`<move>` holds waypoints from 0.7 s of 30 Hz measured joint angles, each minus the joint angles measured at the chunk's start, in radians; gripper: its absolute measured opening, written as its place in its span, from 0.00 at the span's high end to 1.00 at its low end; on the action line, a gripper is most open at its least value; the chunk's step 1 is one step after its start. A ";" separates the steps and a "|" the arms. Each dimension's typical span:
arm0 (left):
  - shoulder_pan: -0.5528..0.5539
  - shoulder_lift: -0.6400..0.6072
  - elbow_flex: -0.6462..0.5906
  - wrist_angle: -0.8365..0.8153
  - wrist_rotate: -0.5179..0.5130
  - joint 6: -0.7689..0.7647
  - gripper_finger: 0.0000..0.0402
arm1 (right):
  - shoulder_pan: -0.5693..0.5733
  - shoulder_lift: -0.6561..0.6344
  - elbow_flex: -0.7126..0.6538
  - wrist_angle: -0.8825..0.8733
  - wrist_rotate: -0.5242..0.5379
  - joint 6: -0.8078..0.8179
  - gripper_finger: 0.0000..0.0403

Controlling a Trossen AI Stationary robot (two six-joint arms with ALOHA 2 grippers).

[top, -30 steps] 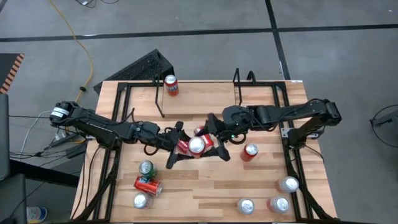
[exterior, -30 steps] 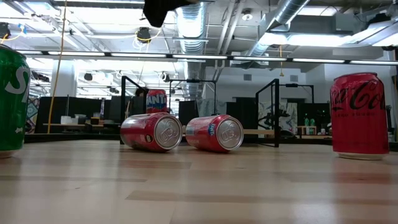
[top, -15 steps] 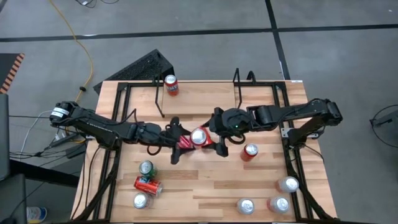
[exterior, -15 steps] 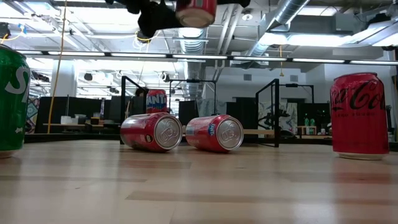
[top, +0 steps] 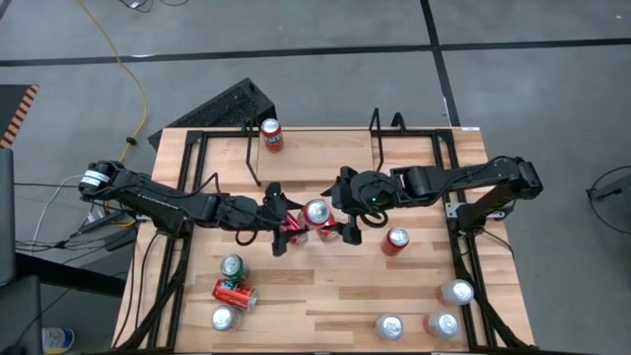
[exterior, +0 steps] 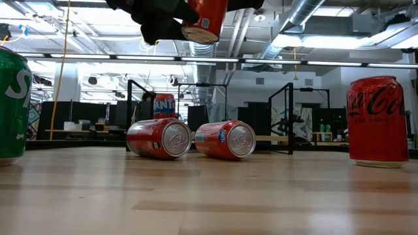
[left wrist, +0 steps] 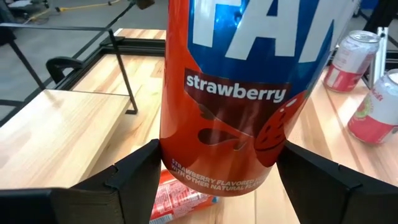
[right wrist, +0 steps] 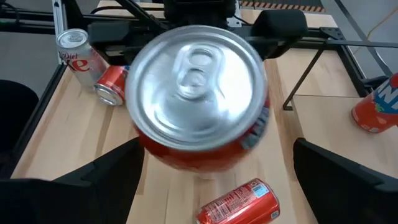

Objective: Place canned beverage on shelf
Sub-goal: Put the red soda can on the shelf and align with the other red soda can

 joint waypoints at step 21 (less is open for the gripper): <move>0.018 0.006 0.001 0.060 0.003 -0.036 0.32 | -0.004 0.003 0.000 0.065 0.007 0.003 0.27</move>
